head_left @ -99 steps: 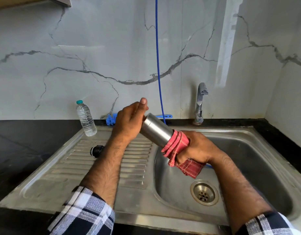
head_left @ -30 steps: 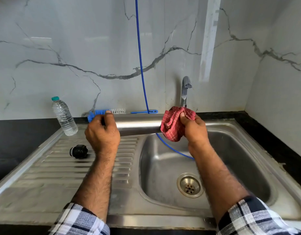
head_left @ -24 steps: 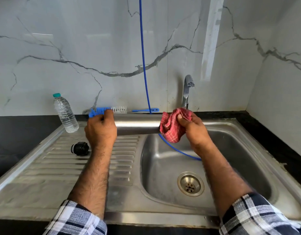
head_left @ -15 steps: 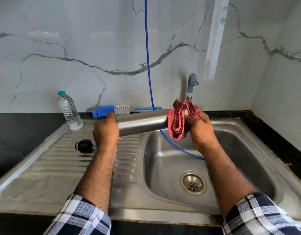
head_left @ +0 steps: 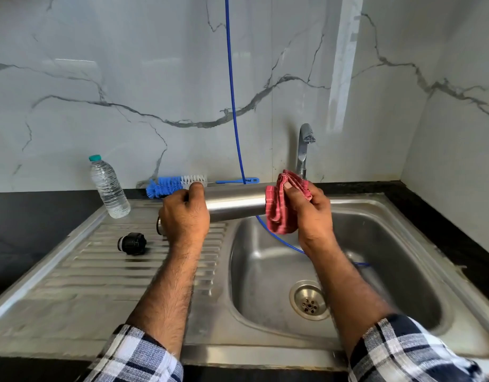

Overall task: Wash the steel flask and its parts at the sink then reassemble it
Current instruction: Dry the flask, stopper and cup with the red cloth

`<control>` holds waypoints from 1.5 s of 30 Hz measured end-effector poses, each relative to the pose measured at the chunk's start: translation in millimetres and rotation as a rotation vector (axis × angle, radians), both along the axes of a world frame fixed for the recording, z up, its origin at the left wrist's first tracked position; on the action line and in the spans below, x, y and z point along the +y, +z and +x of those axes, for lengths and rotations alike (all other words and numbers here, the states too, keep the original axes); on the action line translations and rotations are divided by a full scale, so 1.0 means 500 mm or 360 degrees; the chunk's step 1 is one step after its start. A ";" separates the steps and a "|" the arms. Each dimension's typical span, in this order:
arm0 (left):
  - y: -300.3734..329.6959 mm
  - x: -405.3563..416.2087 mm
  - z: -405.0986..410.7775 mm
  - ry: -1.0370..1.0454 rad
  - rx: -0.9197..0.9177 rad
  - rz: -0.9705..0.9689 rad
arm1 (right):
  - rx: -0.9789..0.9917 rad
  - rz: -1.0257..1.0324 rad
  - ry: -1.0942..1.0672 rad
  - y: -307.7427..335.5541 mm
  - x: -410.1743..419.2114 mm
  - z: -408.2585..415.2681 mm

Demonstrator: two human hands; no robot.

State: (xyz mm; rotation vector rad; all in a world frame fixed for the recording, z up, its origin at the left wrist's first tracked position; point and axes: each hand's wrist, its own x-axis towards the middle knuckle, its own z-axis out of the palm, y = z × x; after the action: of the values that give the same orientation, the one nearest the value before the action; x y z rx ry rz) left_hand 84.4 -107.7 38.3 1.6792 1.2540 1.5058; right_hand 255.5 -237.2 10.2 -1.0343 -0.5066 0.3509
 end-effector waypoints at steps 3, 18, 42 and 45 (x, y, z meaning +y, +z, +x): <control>-0.006 0.008 -0.005 0.0010 -0.0054 -0.0076 | -0.0283 -0.0221 -0.0225 -0.017 0.013 0.003; 0.019 -0.009 -0.015 -0.0279 0.0110 0.0499 | -0.0534 -0.1462 0.0027 0.042 -0.022 -0.011; 0.078 -0.011 -0.042 -0.0533 0.0131 0.0061 | -0.2226 -0.1064 -0.0533 0.114 -0.006 -0.210; 0.098 -0.015 -0.038 -0.0653 0.0301 0.0381 | -0.1709 -0.1166 0.0088 0.159 -0.026 -0.167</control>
State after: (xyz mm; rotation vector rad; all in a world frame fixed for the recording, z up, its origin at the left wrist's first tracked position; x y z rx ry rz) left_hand 65.3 -115.2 87.1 2.1217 0.7688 1.3062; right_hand 172.1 -250.4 89.7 -1.9132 -1.4331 -0.0239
